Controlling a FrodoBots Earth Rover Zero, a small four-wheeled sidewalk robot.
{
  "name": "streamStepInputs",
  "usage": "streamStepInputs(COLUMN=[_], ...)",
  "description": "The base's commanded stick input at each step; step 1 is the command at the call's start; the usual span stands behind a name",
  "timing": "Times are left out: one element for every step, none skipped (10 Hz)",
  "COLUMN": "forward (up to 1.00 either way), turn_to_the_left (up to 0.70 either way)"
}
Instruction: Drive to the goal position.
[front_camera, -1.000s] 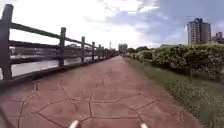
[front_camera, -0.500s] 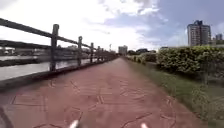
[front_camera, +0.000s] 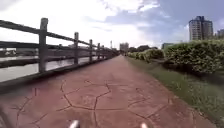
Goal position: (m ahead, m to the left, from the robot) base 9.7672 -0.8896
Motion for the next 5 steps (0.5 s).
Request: streamStepInputs(forward=[1.00,1.00,1.00,1.00,1.00], turn_to_the_left=[0.00,0.00,0.00,0.00,0.00])
